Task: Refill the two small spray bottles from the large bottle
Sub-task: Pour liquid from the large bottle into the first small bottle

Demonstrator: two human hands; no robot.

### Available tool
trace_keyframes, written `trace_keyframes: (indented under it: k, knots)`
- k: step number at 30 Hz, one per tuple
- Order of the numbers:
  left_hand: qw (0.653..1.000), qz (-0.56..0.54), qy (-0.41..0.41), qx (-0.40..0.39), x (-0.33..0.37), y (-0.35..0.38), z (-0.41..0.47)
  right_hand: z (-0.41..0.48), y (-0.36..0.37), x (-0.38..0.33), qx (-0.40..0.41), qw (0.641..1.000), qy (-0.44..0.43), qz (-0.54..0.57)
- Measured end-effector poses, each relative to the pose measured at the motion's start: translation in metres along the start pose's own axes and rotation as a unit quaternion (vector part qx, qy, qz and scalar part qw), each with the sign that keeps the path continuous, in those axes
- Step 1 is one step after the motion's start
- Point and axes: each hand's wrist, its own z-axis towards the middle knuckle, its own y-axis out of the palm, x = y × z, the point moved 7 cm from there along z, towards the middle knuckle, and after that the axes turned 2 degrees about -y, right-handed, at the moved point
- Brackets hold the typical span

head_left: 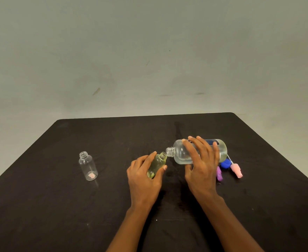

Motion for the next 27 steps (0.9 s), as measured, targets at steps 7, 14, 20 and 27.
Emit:
trace_keyframes:
  k: [7, 14, 20, 27]
  knots:
    - [1.0, 0.0, -0.001, 0.0, -0.0016, 0.0006, 0.0003, 0.0004, 0.0005, -0.0003, -0.001, 1.0, 0.0, 0.001]
    - [1.0, -0.003, 0.002, 0.001, -0.0011, 0.0005, 0.0003, 0.0002, 0.0006, 0.0003, 0.0, 1.0, -0.004, 0.001]
    - [1.0, -0.002, 0.004, 0.004, -0.0009, -0.0005, 0.0, -0.0008, -0.0004, -0.0001, 0.005, 1.0, -0.001, 0.0]
    - [1.0, -0.001, 0.005, 0.004, -0.001, -0.0004, -0.0003, -0.0009, 0.0006, -0.0008, 0.003, 1.0, -0.005, -0.004]
